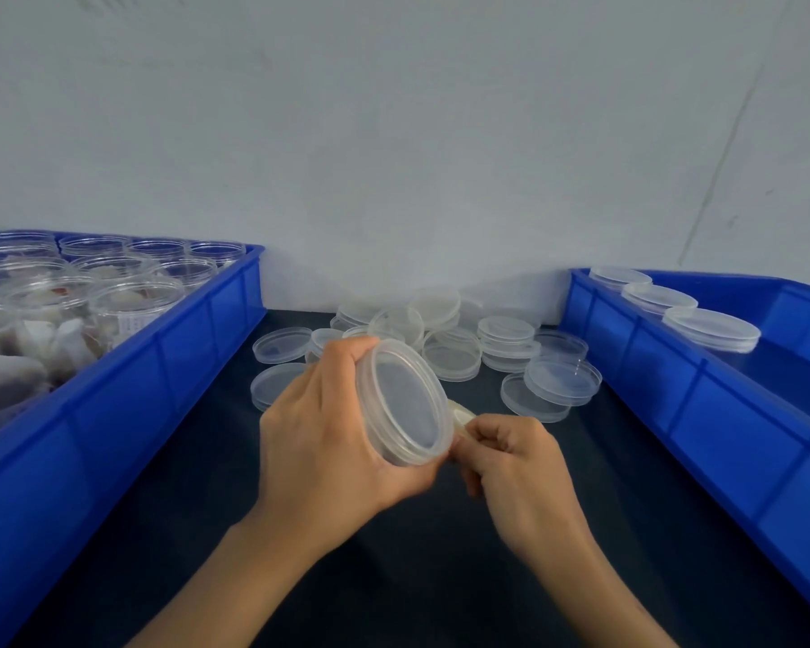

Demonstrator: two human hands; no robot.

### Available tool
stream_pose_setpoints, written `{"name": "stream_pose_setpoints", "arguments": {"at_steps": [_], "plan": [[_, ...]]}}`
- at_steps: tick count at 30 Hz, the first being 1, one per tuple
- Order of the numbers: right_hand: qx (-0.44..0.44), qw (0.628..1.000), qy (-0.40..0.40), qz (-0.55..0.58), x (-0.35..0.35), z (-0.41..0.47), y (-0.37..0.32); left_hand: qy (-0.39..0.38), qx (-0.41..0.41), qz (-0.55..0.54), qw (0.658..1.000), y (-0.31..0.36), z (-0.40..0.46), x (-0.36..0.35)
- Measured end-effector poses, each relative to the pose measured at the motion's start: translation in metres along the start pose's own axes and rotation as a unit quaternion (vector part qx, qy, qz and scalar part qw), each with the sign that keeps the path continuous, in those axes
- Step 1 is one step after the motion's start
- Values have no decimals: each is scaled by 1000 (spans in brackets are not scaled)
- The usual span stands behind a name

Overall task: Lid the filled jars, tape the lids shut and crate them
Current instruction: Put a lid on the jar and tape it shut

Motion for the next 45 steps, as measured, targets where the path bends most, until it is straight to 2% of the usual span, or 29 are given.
{"name": "stream_pose_setpoints", "arguments": {"at_steps": [21, 28, 31, 36, 42, 45], "plan": [[35, 995, 32, 85, 11, 2, -10, 35, -12, 13, 999, 18, 2, 11], [118, 988, -4, 95, 9, -2, -19, -44, 42, -132, 989, 4, 6, 8], [116, 991, -11, 70, 8, -2, -18, -62, 28, -136, 988, 2, 8, 9], [84, 996, 8, 18, 10, -2, -16, -45, -12, -73, 996, 8, 7, 15], [53, 998, 13, 14, 12, 3, -10, -45, -15, -44, 998, 15, 7, 14], [46, 999, 13, 14, 14, 6, -8, -44, 15, -53, 997, 14, 5, 11]]}}
Point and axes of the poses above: each hand's wrist, its own z-axis towards the middle knuckle, its own x-axis out of the back of the hand, y = z × x, the point moved 5 cm from there along z, towards the middle knuckle, and after that the axes turned 4 degrees about x, right-handed, at the moved point
